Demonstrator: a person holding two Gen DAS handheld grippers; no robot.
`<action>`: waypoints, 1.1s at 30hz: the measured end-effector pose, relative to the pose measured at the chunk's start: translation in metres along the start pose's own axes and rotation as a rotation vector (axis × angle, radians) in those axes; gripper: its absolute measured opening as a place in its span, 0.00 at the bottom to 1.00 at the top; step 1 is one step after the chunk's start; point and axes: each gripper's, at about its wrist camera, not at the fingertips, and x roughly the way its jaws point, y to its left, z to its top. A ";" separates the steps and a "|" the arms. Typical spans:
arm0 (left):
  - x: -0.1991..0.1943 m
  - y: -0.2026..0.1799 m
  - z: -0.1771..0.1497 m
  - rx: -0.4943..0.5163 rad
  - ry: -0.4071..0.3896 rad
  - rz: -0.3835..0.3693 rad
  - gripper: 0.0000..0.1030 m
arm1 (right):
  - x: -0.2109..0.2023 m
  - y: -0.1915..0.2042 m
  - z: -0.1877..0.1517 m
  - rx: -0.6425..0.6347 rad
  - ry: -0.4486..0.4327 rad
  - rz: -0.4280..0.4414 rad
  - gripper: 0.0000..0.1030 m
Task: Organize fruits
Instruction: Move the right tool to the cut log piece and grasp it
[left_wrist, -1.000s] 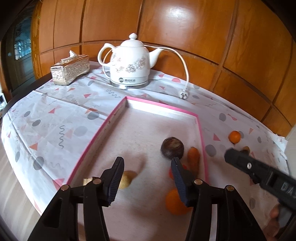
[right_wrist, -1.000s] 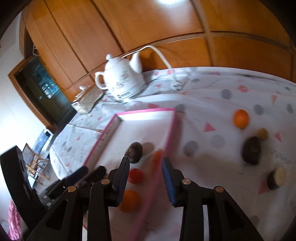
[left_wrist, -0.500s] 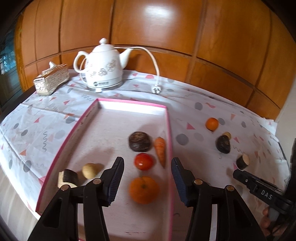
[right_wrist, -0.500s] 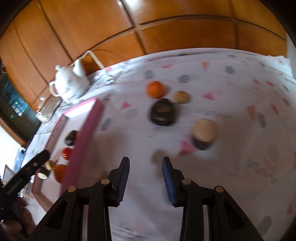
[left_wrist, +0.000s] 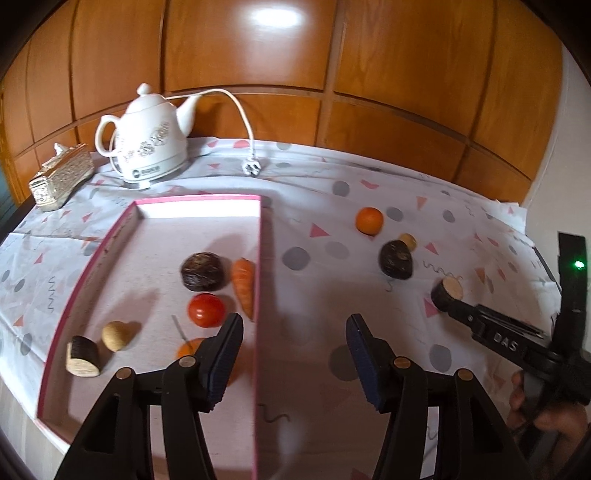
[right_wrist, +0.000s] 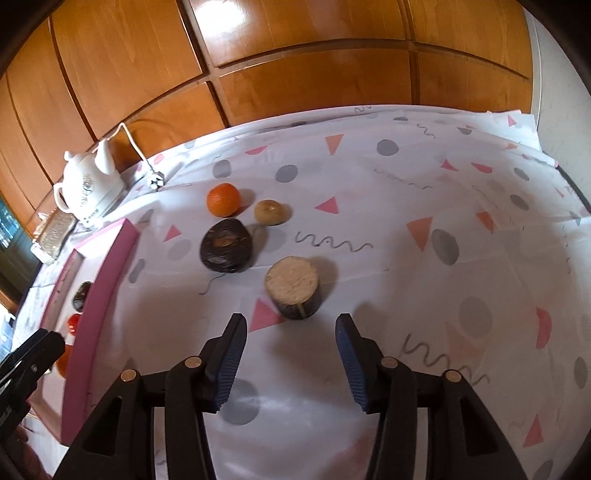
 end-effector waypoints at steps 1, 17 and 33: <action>0.001 -0.002 0.000 0.002 0.004 -0.003 0.58 | 0.001 -0.001 0.000 -0.003 0.000 -0.004 0.49; 0.012 -0.010 -0.002 0.021 0.028 -0.004 0.61 | 0.016 0.004 0.012 -0.066 -0.021 -0.058 0.49; 0.018 -0.015 0.001 0.037 0.042 -0.007 0.61 | 0.022 0.009 0.014 -0.125 -0.047 -0.083 0.37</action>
